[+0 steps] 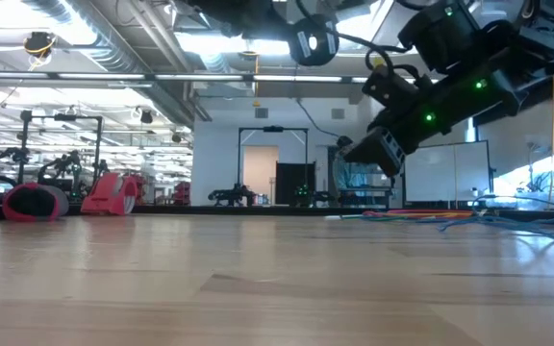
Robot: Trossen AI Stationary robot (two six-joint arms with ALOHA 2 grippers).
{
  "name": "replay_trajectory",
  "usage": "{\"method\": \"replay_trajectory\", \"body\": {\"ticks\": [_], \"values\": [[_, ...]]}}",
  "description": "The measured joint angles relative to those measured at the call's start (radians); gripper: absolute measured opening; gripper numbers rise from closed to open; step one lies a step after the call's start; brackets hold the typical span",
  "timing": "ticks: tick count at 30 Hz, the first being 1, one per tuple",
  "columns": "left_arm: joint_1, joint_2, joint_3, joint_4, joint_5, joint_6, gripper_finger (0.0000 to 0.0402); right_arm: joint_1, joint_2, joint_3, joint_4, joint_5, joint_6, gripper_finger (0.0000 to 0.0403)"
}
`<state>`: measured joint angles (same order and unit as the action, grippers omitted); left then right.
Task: Coil cords
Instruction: Coil the blue cable wire on the black spool
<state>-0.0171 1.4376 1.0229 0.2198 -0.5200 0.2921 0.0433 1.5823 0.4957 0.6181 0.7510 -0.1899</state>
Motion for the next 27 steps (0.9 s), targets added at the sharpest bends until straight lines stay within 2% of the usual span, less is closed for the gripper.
{"method": "replay_trajectory", "body": {"ticks": [7,11,22,27], "values": [[-0.001,0.000,0.000,-0.063,0.000,0.023,0.0005,-0.046,-0.090,-0.062,-0.002,0.001,0.029,0.0010],[0.017,0.000,0.000,-0.114,0.000,0.014,0.0005,-0.044,-0.190,-0.089,-0.001,0.001,0.029,0.0006],[0.024,0.045,0.000,-0.167,-0.035,0.050,0.0005,-0.051,-0.458,-0.101,-0.173,0.054,0.055,0.0006],[0.033,0.048,0.000,-0.177,-0.047,0.053,0.0005,-0.051,-0.551,-0.101,-0.158,0.027,0.054,0.0008]]}}
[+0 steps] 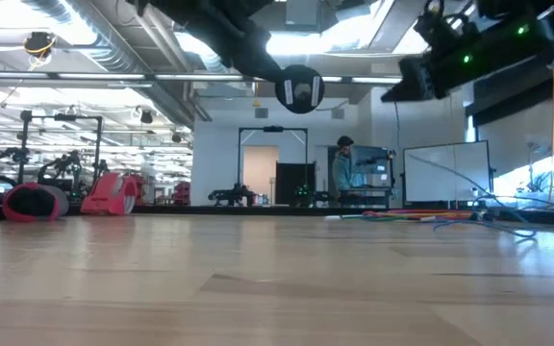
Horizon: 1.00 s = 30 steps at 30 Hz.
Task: Coil cords
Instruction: Coil the blue cable wire on the black spool
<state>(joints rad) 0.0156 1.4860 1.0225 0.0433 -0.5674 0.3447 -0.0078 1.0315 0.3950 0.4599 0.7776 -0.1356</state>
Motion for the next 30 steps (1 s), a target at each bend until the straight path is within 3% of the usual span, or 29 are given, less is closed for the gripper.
{"method": "replay_trajectory", "body": {"ticks": [11,21,30], "values": [[0.045,0.024,0.000,0.032,0.000,-0.026,0.0005,0.001,-0.009,0.022,0.280,-0.294,0.065,0.0003],[0.062,0.037,0.000,0.077,0.001,-0.066,0.0005,0.001,0.222,0.214,0.274,-0.407,0.090,0.0006],[0.056,0.037,0.000,0.065,0.001,-0.053,0.0005,0.001,0.357,0.407,0.158,-0.415,0.018,0.0008]]}}
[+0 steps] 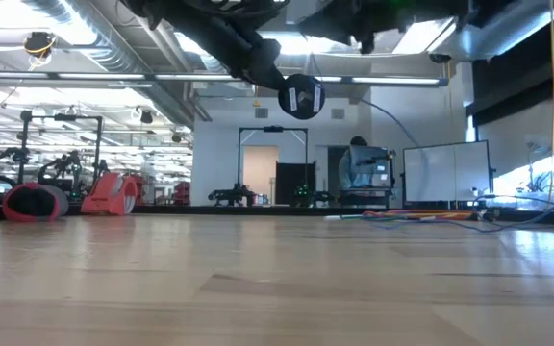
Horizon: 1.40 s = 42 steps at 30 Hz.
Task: Coil cords
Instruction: Coil the blue cable wire on the black spool
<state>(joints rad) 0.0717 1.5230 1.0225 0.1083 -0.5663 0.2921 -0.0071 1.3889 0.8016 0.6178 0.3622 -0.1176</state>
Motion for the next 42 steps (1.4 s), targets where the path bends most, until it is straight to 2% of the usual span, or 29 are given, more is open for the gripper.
{"method": "replay_trajectory", "body": {"ticks": [5,12,19,27,31,35,42], "values": [[-0.014,0.000,0.000,-0.025,0.016,0.013,0.0005,0.000,-0.006,0.037,-0.070,0.038,-0.071,0.0008],[-0.005,0.000,0.000,0.022,0.016,-0.020,0.0005,0.000,0.041,0.038,-0.071,-0.068,-0.017,0.0009],[-0.006,0.000,0.000,0.081,0.017,-0.081,0.0005,0.000,0.101,0.038,-0.077,-0.060,-0.015,0.0009],[-0.005,0.000,0.000,0.101,0.016,-0.106,0.0005,0.000,0.103,0.037,-0.124,-0.010,-0.023,0.0009],[-0.006,0.000,0.000,0.115,0.017,-0.113,0.0005,0.001,0.103,0.037,-0.131,-0.042,-0.024,0.0009],[-0.005,0.000,0.000,0.112,0.040,-0.128,0.0005,0.001,0.103,0.037,-0.220,-0.096,-0.038,0.0009],[-0.005,0.000,0.011,0.117,0.062,-0.136,0.0005,0.001,0.103,0.037,-0.409,-0.063,-0.045,0.0009]]}}
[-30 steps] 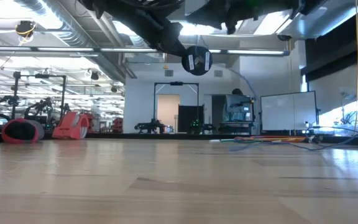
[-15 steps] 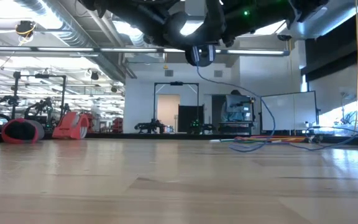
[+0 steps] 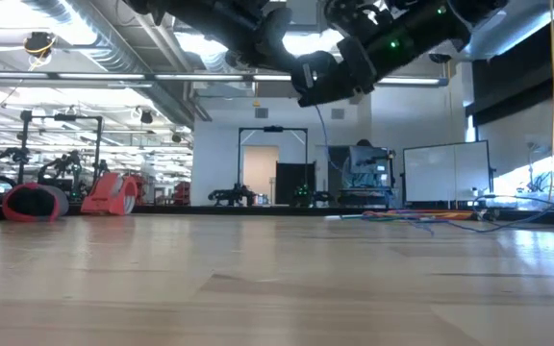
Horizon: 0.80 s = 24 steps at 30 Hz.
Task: Coil cords
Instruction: Coil the blue cable wire on the black spool
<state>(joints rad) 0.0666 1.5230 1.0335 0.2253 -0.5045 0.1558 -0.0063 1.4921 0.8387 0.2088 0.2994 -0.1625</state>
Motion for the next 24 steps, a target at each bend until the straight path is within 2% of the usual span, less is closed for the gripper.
{"method": "replay_trajectory", "body": {"ticks": [8,13,19,24], "values": [[0.000,0.000,0.000,-0.005,0.000,0.000,0.0005,0.000,0.000,0.000,0.000,0.011,0.029,0.0012],[0.000,0.000,0.000,-0.008,-0.001,0.005,0.0005,0.000,-0.026,0.000,-0.039,0.014,0.058,0.0047],[-0.002,0.000,0.000,-0.011,-0.001,0.009,0.0005,0.000,-0.082,0.000,-0.242,0.080,0.079,0.0104],[-0.001,0.000,0.000,-0.010,-0.001,0.009,0.0005,-0.001,-0.083,0.000,-0.427,0.136,0.080,0.0119]]}}
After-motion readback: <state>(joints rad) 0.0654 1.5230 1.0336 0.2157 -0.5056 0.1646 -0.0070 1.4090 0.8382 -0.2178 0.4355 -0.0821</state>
